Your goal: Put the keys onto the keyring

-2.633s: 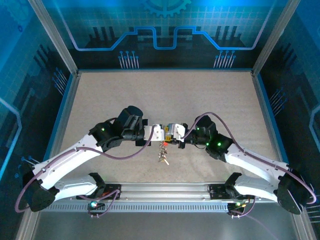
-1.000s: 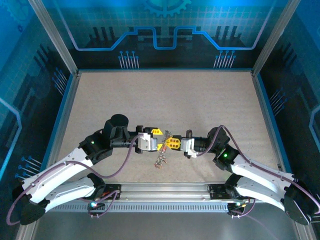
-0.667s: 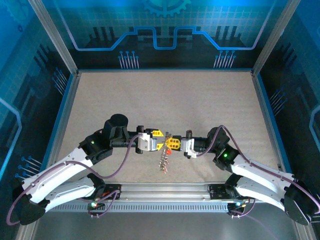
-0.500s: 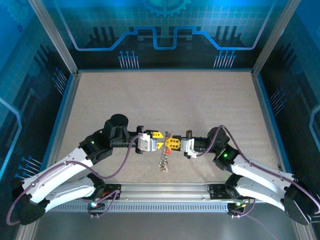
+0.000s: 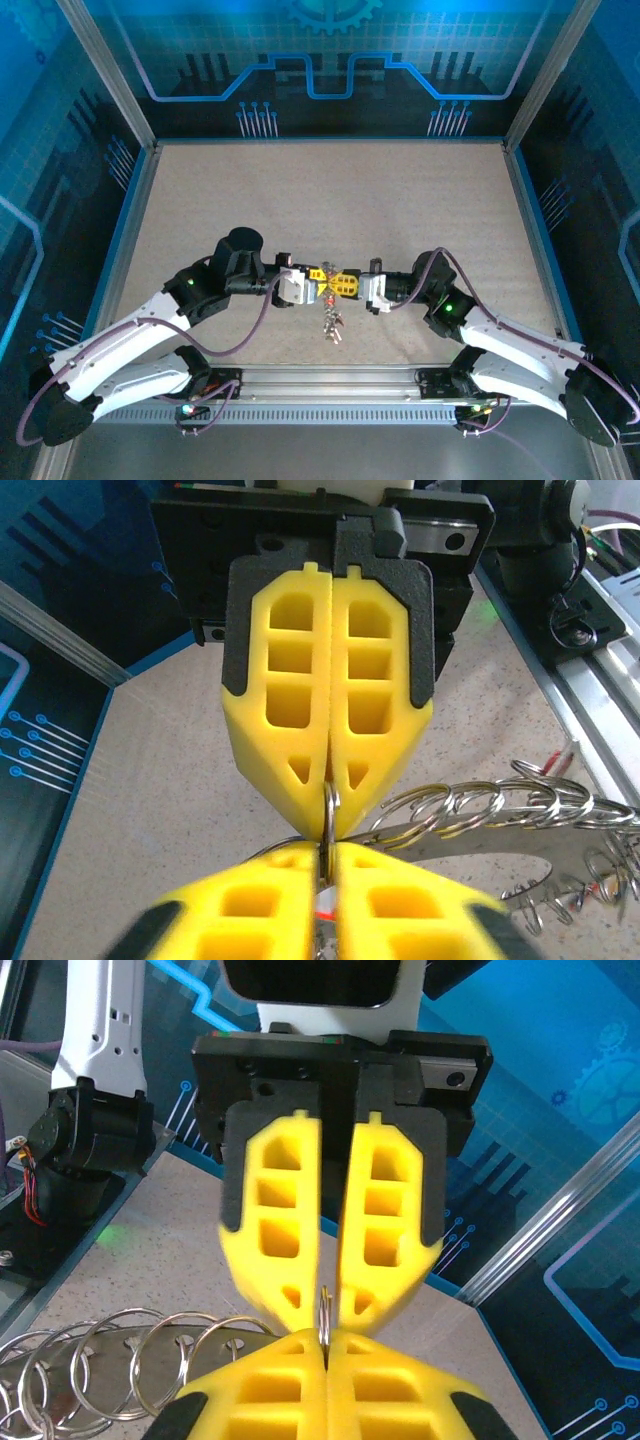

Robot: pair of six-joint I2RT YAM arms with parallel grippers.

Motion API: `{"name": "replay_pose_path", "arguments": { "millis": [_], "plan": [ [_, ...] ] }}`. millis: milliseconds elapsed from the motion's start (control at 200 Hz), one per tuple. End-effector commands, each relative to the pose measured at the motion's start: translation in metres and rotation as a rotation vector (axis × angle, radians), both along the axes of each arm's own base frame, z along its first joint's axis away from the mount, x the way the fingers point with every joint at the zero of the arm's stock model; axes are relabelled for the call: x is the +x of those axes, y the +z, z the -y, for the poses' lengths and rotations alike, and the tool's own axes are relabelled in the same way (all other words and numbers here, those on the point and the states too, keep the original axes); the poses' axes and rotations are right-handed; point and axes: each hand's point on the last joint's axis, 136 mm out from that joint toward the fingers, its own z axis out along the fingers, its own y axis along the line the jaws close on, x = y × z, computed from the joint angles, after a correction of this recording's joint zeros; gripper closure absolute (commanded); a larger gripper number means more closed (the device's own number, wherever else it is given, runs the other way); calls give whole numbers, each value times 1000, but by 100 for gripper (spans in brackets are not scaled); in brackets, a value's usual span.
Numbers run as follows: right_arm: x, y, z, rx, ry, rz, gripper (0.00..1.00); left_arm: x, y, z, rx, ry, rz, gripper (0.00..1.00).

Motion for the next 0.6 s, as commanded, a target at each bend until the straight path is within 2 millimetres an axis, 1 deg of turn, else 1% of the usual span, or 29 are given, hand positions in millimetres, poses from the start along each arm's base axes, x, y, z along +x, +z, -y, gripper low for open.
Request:
{"name": "replay_pose_path", "arguments": {
  "millis": [0, 100, 135, 170, 270, 280, 315, 330, 445, 595],
  "plan": [
    [1, 28, -3, 57, 12, 66, 100, 0, 16, 2, -23, -18, 31, 100],
    [7, 28, -2, 63, -26, 51, 99, 1, 19, 2, -40, -15, 58, 100],
    [10, 26, -1, 59, -40, 45, 93, 0, 20, 2, -41, -15, 61, 100],
    [12, 23, -1, 51, -54, 40, 81, 1, 21, 0, -36, -6, 61, 100],
    [13, 17, 0, 25, -67, 30, 75, 6, 18, -3, -8, 25, 68, 100],
    [13, 17, 0, 22, -69, 29, 72, 6, 17, -4, -4, 26, 72, 100],
    [14, 16, 1, 16, -75, 30, 57, 7, 15, -5, 12, 26, 89, 100],
    [14, 15, 1, 14, -80, 31, 53, 7, 12, -5, 24, 24, 91, 100],
    [12, 4, 3, -21, -84, 39, 53, 11, 9, -8, 64, 36, 113, 100],
    [13, 2, 5, -32, -101, 45, 53, 21, 8, -10, 87, 66, 166, 100]
  ]
}}
